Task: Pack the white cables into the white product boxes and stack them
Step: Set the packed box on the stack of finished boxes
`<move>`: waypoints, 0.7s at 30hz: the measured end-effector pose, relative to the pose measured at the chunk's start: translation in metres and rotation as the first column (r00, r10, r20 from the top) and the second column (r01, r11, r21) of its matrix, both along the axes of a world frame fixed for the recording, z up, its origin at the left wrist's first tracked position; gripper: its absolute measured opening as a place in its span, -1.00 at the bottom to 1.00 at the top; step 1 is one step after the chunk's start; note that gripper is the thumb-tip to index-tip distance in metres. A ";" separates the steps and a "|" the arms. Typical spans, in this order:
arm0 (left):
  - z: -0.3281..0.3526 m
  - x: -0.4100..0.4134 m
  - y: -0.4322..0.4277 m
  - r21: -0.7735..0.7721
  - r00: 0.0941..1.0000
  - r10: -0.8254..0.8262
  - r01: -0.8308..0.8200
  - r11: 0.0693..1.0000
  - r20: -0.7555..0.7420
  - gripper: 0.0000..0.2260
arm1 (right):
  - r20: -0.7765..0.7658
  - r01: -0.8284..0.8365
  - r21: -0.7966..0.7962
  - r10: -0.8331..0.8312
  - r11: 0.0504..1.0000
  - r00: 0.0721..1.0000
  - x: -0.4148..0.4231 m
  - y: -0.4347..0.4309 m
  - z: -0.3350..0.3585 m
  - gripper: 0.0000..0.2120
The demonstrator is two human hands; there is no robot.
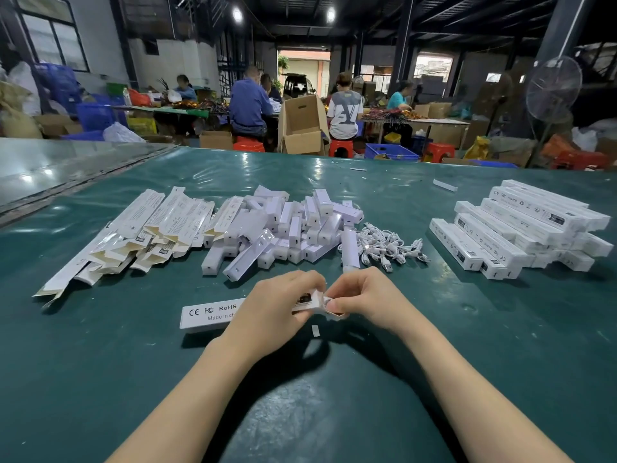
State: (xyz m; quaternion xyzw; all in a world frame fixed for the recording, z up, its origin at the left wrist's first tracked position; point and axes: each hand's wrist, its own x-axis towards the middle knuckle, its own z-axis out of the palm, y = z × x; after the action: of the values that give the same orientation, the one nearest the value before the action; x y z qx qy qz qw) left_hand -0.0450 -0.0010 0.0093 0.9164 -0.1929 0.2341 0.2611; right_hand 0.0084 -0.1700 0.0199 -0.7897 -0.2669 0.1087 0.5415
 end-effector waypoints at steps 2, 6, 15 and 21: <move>-0.003 0.001 -0.002 -0.037 0.997 0.000 -0.002 0.999 -0.071 -0.62 | -0.023 -0.005 -0.056 0.004 0.998 1.000 0.000 0.001 0.000 -0.76; -0.006 0.003 -0.004 -0.049 0.994 0.000 -0.006 0.999 -0.108 -0.52 | -0.036 0.043 -0.051 -0.045 0.998 0.998 0.000 0.006 -0.005 -0.77; -0.007 0.007 0.002 -0.127 0.999 0.015 -0.011 0.992 0.035 -0.54 | -0.172 0.001 0.242 0.042 0.970 0.984 0.000 0.009 -0.009 -0.73; -0.010 0.008 0.002 -0.128 0.998 0.003 0.005 0.992 0.062 -0.59 | -0.033 0.083 0.137 -0.079 0.987 0.996 -0.004 0.020 -0.010 -0.76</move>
State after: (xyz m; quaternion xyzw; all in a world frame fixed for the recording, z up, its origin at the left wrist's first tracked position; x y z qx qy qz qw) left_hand -0.0372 0.0006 -0.0009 0.8899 -0.1861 0.2742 0.3137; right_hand 0.0039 -0.1502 0.0095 -0.7588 -0.2342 0.0785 0.6026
